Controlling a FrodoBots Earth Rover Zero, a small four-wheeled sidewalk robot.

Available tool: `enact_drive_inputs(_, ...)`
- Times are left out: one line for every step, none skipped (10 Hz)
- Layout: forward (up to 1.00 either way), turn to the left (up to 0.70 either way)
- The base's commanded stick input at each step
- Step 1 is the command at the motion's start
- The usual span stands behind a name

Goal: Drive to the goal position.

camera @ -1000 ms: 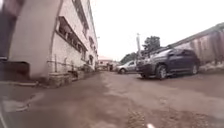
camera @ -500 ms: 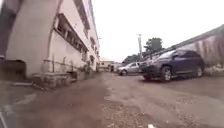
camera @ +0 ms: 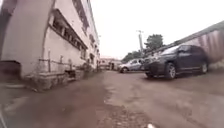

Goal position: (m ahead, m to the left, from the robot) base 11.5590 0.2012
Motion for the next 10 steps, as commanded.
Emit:
enact_drive_inputs(0.7, 0.0)
enact_drive_inputs(0.7, 0.0)
enact_drive_inputs(0.7, 0.0)
enact_drive_inputs(0.7, 0.0)
enact_drive_inputs(0.7, 0.0)
enact_drive_inputs(0.7, 0.0)
enact_drive_inputs(0.7, 0.0)
enact_drive_inputs(0.7, 0.0)
enact_drive_inputs(0.7, 0.0)
enact_drive_inputs(0.7, 0.0)
